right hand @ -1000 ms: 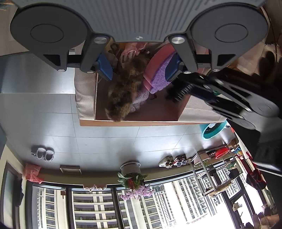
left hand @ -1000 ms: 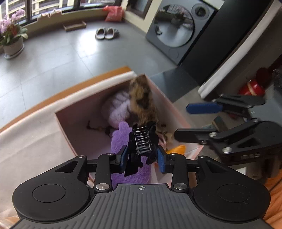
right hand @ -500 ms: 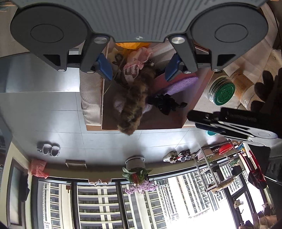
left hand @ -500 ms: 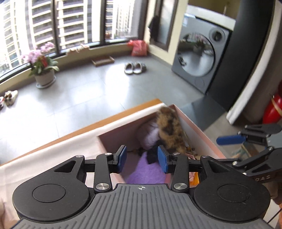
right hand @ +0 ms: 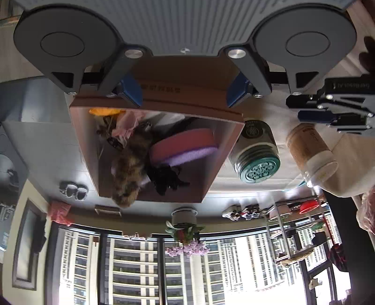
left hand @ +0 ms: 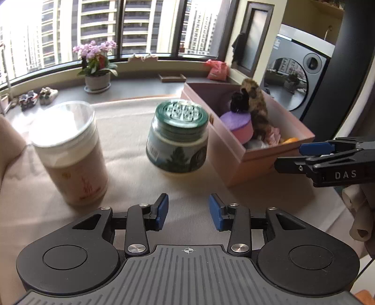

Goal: Organize soft objects

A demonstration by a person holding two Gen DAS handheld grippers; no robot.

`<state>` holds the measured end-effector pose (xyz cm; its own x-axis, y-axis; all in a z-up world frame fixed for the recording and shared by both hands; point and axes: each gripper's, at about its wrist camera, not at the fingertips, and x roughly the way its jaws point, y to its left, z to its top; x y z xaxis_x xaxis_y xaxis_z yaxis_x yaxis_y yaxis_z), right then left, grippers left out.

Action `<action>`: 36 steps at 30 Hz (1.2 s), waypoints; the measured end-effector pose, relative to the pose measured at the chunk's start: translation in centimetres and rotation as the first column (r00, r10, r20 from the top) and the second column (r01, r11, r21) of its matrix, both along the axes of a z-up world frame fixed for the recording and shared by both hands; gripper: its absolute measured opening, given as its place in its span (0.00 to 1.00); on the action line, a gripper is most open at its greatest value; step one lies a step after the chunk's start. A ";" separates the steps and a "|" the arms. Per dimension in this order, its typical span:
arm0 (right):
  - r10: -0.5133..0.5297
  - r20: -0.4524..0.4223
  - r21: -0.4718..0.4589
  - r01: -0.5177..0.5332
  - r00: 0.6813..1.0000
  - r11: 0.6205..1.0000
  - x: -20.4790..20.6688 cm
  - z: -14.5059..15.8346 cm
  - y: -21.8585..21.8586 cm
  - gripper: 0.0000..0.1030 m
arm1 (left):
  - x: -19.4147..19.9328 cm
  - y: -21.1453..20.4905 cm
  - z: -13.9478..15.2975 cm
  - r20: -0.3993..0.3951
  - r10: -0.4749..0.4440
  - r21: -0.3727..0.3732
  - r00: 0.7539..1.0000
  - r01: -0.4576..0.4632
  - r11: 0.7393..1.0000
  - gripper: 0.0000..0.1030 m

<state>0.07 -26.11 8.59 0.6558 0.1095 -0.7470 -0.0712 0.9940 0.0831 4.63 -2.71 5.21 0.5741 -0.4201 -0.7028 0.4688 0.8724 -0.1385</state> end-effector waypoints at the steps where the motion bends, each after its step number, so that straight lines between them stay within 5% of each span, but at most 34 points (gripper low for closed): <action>1: -0.014 0.000 -0.017 0.014 1.000 1.000 -0.4 -0.9 0.7 0.77 | -0.6 0.0 -0.7 0.013 0.012 0.005 1.000 -0.012 1.000 0.42; 8: -0.021 -0.020 -0.155 0.018 1.000 0.988 -1.1 -4.7 3.3 0.78 | -2.6 -0.9 -3.0 0.062 0.099 0.000 0.993 -0.099 0.995 0.45; 11: -0.056 -0.022 -0.125 0.053 0.998 0.991 -1.1 -5.4 2.5 0.92 | -3.2 -2.2 -3.3 0.103 0.107 0.036 0.989 -0.111 0.993 0.52; 16: -0.121 0.011 -0.069 0.121 0.993 0.990 -1.3 -6.3 0.3 1.00 | -4.4 -3.8 -4.4 0.166 0.113 0.069 0.980 -0.126 0.990 0.76; 22: -0.135 0.023 -0.069 0.136 0.991 0.988 -1.6 -6.6 0.1 1.00 | -4.4 -3.7 -4.5 0.173 0.224 0.040 0.959 -0.234 0.971 0.71; 36: -0.108 0.102 -0.062 0.115 0.989 0.991 -3.2 -7.1 -0.1 1.00 | -4.5 -4.1 -4.5 0.193 0.241 0.066 0.951 -0.257 0.964 0.72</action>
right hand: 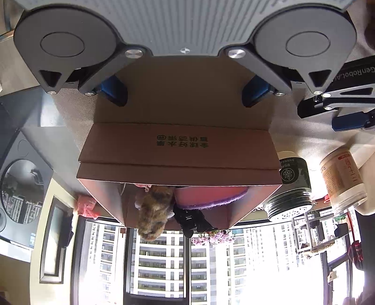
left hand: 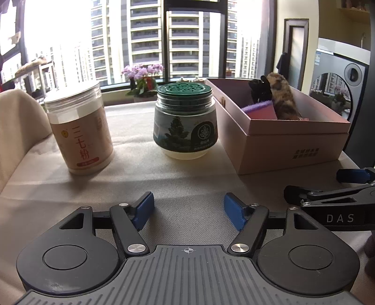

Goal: Organize soft objects

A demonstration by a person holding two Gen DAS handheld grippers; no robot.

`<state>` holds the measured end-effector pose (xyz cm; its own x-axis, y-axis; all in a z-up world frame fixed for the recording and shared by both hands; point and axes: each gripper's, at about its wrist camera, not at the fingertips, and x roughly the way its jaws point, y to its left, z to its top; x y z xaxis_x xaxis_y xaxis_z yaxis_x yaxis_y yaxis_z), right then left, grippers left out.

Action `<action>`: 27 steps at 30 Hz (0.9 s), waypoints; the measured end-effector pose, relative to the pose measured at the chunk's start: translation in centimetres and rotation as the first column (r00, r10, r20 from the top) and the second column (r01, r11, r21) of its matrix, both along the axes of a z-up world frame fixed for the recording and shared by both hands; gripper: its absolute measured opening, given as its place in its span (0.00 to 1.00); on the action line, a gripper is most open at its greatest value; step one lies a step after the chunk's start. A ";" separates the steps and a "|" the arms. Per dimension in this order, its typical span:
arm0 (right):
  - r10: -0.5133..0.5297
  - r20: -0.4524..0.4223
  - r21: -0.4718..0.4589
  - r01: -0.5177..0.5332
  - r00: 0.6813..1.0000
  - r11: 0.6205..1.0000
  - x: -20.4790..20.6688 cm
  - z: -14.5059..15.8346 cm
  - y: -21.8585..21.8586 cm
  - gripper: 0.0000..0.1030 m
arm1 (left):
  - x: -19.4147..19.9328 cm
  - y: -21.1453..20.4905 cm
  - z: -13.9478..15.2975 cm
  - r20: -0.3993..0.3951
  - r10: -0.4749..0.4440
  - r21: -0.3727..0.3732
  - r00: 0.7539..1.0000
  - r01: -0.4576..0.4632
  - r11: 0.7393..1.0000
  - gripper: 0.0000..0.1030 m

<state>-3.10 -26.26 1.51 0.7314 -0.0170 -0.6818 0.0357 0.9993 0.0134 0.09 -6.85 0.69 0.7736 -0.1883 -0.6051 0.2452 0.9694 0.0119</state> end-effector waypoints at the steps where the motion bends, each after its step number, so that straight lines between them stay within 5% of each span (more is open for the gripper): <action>1: 0.000 0.000 0.001 0.000 1.000 1.000 0.0 0.0 0.0 1.00 | 0.0 0.0 0.0 0.000 0.000 0.000 1.000 0.000 1.000 0.72; 27: -0.001 0.000 0.000 0.001 1.000 1.000 0.0 0.0 0.0 1.00 | 0.0 0.0 0.0 0.000 0.000 0.000 1.000 0.000 1.000 0.71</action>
